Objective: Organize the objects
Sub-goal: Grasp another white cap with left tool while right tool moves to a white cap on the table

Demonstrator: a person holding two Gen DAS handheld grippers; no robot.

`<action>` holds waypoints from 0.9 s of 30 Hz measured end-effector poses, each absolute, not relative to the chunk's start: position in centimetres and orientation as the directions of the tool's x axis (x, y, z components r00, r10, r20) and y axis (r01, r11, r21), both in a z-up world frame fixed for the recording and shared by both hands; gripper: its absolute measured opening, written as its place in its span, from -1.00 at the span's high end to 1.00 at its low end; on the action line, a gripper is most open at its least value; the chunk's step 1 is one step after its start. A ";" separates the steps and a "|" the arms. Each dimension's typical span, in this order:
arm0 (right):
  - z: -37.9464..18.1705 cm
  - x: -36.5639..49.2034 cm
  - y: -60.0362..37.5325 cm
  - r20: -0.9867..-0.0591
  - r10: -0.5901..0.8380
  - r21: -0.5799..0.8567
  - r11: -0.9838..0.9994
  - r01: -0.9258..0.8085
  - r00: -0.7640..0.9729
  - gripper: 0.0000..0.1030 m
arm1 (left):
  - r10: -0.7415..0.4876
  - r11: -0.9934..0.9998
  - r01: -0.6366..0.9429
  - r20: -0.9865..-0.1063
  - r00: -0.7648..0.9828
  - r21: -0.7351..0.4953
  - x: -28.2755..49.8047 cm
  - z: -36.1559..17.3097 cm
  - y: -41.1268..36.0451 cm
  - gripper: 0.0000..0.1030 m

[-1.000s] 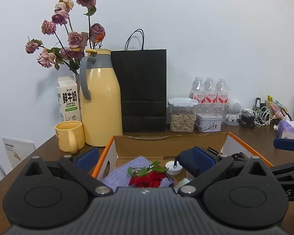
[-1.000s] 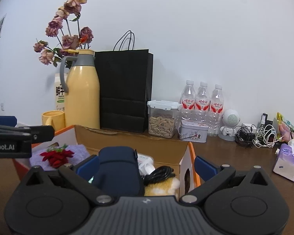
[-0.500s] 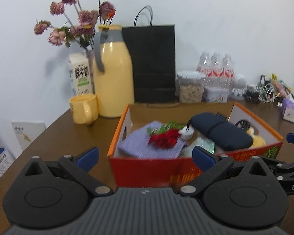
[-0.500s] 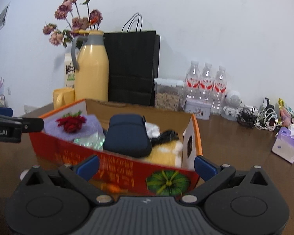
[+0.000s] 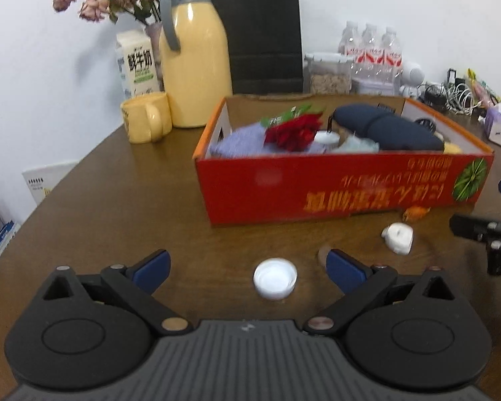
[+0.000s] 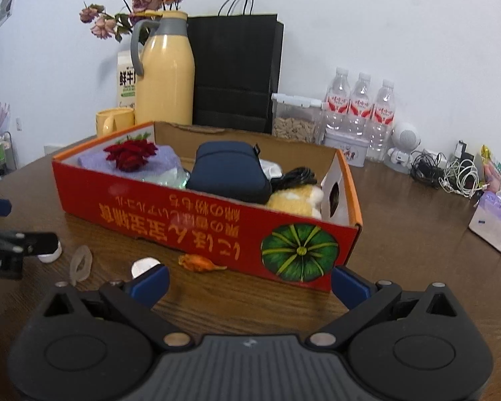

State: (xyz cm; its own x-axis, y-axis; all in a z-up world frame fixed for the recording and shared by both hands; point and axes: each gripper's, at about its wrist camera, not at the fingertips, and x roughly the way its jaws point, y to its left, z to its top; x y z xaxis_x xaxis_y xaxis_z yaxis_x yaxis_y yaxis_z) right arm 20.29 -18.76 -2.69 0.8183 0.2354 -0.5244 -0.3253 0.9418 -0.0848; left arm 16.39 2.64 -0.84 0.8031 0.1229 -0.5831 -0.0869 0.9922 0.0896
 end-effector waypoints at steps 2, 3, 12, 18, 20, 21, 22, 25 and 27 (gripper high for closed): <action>-2.9 20.4 -18.7 -0.529 0.227 -0.087 0.944 -0.319 0.818 -1.00 | 0.123 0.992 -0.088 -0.592 0.797 0.088 16.3 -1.2 2.9 -0.75; -3.0 20.5 -18.7 -0.530 0.225 -0.087 0.945 -0.316 0.818 -1.00 | 0.121 0.993 -0.087 -0.595 0.795 0.085 16.2 -1.3 3.0 -0.68; -3.7 20.8 -18.8 -0.534 0.211 -0.081 0.951 -0.298 0.819 -1.00 | 0.090 0.996 -0.058 -0.611 0.786 0.072 16.6 -1.8 2.9 -0.36; -3.6 20.8 -18.9 -0.528 0.220 -0.065 0.952 -0.298 0.820 -1.00 | 0.068 0.998 -0.049 -0.614 0.787 0.047 17.0 -2.1 3.0 -0.14; -3.6 20.8 -18.9 -0.527 0.220 -0.063 0.953 -0.296 0.821 -1.00 | 0.044 0.999 -0.035 -0.610 0.791 0.027 17.0 -2.1 3.1 0.14; -3.6 20.8 -18.9 -0.527 0.218 -0.064 0.954 -0.295 0.821 -1.00 | 0.035 0.999 -0.029 -0.608 0.793 0.020 17.0 -2.1 3.1 0.42; -3.6 20.8 -18.9 -0.527 0.217 -0.065 0.954 -0.293 0.822 -1.00 | 0.032 0.999 -0.029 -0.604 0.796 0.015 16.9 -2.0 3.1 0.43; -3.6 20.9 -18.9 -0.530 0.214 -0.067 0.954 -0.293 0.821 -1.00 | 0.029 0.999 -0.040 -0.599 0.801 -0.005 16.9 -2.0 3.4 0.43; -3.6 20.9 -18.8 -0.531 0.215 -0.066 0.954 -0.292 0.820 -1.00 | 0.028 0.999 -0.046 -0.591 0.806 -0.015 16.8 -1.9 3.6 0.44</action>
State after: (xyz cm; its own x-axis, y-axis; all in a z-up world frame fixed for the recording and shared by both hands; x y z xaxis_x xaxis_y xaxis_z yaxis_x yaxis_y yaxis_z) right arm 20.92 -18.85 -3.60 0.8195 0.2145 -0.5314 -0.2924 0.9540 -0.0658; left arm 16.85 3.58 -1.90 0.8062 0.0280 -0.5909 -0.0460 0.9988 -0.0154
